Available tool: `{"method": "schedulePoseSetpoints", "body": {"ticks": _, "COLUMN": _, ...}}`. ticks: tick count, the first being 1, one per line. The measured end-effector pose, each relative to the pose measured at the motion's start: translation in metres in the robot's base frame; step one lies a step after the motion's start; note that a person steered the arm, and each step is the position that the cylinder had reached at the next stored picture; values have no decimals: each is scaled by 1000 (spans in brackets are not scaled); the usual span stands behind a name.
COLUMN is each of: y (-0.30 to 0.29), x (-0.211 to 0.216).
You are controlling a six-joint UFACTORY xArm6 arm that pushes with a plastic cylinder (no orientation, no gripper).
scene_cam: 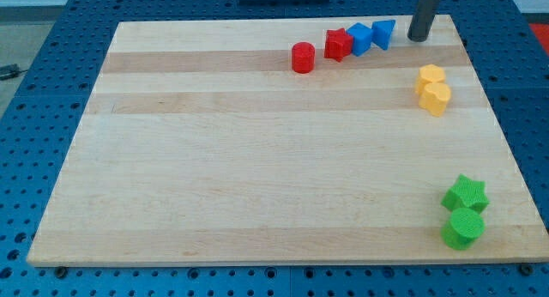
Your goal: Move the blue triangle to the right side of the blue cube
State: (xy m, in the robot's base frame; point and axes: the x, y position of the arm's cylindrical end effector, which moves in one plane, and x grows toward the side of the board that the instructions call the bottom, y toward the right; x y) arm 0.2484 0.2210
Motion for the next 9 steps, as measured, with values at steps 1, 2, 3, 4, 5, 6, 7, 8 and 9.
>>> {"method": "schedulePoseSetpoints", "body": {"ticks": 1, "y": -6, "x": -1}}
{"method": "schedulePoseSetpoints", "body": {"ticks": 2, "y": -22, "x": -1}}
{"method": "schedulePoseSetpoints", "body": {"ticks": 3, "y": -36, "x": -1}}
{"method": "schedulePoseSetpoints", "body": {"ticks": 4, "y": -43, "x": -1}}
{"method": "schedulePoseSetpoints", "body": {"ticks": 5, "y": -43, "x": -1}}
{"method": "schedulePoseSetpoints", "body": {"ticks": 6, "y": -35, "x": 40}}
{"method": "schedulePoseSetpoints", "body": {"ticks": 7, "y": -55, "x": 88}}
{"method": "schedulePoseSetpoints", "body": {"ticks": 8, "y": -117, "x": 93}}
{"method": "schedulePoseSetpoints", "body": {"ticks": 9, "y": -186, "x": 98}}
